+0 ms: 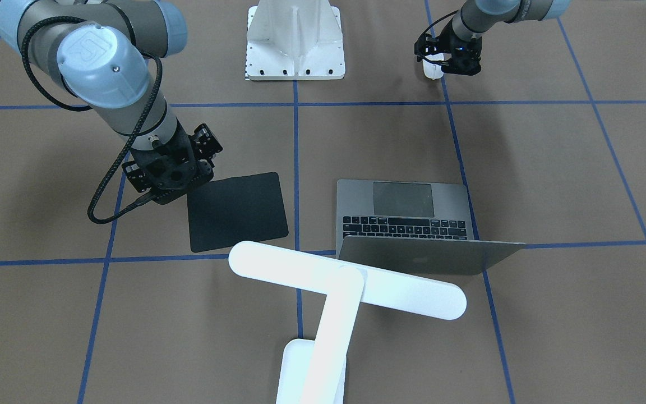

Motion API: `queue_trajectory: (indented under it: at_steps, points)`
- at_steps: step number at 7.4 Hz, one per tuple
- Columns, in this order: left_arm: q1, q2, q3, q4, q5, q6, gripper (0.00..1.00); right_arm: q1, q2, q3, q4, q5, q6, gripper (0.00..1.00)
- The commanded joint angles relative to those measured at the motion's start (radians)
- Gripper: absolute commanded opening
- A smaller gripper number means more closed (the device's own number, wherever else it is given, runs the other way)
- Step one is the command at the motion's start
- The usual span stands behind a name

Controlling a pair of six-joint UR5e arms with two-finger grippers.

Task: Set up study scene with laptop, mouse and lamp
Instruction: 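Lower the left gripper over the white mouse and grasp it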

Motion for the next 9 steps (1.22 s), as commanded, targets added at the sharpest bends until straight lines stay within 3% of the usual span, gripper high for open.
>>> queue_trajectory:
  at_steps: [1, 9]
  points:
    - [0.008, 0.001, 0.009, 0.0, -0.003, 0.004, 0.99, -0.001, -0.004, 0.0, 0.0, -0.002, 0.0, 1.0]
    - [0.021, -0.04, 0.05, 0.002, -0.057, -0.005, 0.91, -0.002, 0.001, 0.0, 0.0, -0.002, -0.002, 1.0]
